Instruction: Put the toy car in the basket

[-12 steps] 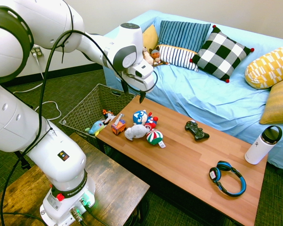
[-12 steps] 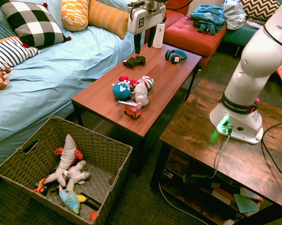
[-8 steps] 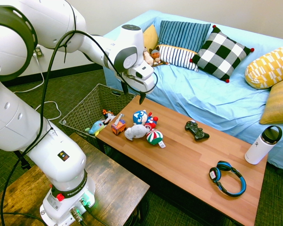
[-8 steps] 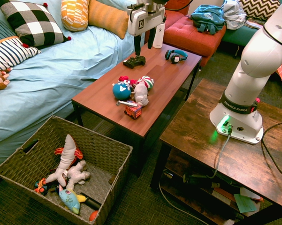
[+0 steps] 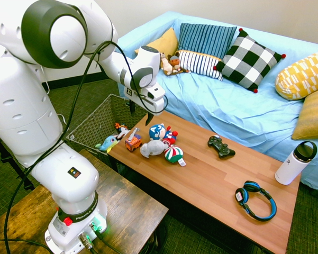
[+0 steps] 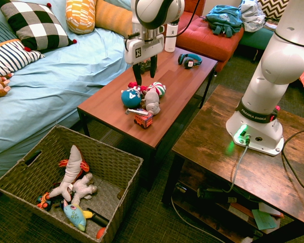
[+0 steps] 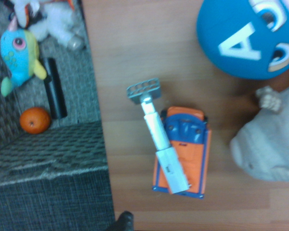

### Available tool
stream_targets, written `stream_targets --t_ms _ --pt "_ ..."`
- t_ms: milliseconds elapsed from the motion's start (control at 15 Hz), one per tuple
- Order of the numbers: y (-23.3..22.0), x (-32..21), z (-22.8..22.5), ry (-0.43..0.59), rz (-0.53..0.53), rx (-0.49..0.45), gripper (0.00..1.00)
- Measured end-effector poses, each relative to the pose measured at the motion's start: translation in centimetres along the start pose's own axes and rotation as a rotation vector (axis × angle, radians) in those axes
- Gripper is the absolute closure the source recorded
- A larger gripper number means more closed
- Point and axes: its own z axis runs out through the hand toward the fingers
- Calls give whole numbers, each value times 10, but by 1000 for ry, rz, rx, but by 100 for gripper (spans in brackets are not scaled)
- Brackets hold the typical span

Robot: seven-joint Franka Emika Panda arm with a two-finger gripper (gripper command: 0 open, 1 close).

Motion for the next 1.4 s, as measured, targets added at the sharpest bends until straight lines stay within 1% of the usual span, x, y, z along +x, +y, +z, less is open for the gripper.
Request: stream_targets --t_ms 133,267,600,800,867,1000,1400 --pt "-8 -8 23 -28 10 -42 0" --pt "-15 -6 44 -53 27 -74 0" --pt "-40 26 105 -108 68 -143 0" --pt "-51 38 144 -137 75 -183 0" --pt "-54 41 157 -145 76 -196 100" --pt "-57 45 172 -147 75 -207 100" --pt "-59 47 171 -136 70 -198 100"
